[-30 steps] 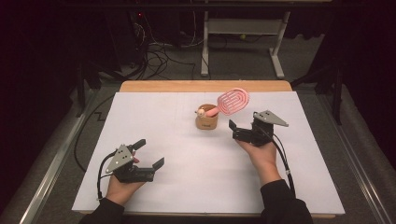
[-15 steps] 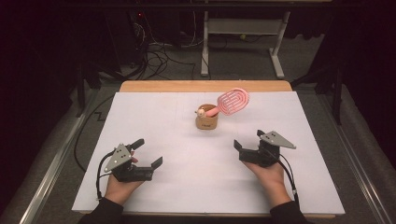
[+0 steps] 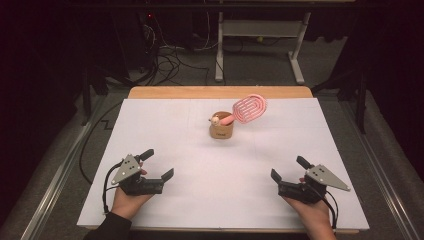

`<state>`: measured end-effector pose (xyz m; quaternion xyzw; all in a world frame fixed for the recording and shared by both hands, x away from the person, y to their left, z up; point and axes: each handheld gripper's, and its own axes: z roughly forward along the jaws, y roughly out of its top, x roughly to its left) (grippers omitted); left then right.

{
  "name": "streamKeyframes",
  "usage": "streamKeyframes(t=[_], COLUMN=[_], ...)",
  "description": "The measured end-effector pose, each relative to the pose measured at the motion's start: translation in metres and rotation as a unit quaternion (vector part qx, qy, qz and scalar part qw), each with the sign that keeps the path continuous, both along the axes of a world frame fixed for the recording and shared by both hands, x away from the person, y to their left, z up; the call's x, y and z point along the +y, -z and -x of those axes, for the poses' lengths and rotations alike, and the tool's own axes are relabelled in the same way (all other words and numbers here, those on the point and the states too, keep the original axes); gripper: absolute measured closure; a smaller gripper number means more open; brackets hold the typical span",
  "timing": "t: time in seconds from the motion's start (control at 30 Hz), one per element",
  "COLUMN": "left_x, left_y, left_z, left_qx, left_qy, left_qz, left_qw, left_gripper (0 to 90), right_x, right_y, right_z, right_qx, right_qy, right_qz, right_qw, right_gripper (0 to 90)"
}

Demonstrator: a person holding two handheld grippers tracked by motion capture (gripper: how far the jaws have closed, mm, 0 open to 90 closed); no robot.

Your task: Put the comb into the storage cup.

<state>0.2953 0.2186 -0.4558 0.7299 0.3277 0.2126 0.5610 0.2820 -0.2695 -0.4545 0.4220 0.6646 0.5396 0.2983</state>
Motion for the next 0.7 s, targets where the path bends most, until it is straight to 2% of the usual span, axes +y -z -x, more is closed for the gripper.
streamKeyframes(t=[0.13,0.23,0.3,0.43,0.7], left_x=[0.001,0.004,0.006,0.011,0.014], left_y=[-0.001,-0.003,-0.003,-0.002,-0.003], left_z=[0.003,0.006,0.007,0.007,0.009], left_qx=[0.002,-0.001,0.0,0.002,-0.002], left_qy=[0.0,-0.002,-0.005,-0.011,-0.012], left_qz=[0.006,0.009,0.012,0.02,0.022], left_qw=[1.0,1.0,0.9999,0.9997,0.9997], left_gripper=[3.1,3.1,3.1,3.1,3.1], right_x=[-0.013,-0.02,-0.022,-0.021,-0.017], right_y=[-0.003,-0.005,-0.004,-0.002,-0.001], right_z=[0.016,0.022,0.021,0.019,0.019], right_qx=[-0.023,-0.04,-0.037,-0.035,-0.032], right_qy=[0.014,0.022,0.024,0.016,0.011], right_qz=[-0.006,-0.008,-0.017,-0.006,0.012], right_qw=[0.9996,0.9989,0.9989,0.9992,0.9993], right_gripper=[0.1,0.1,0.2,0.2,0.2])
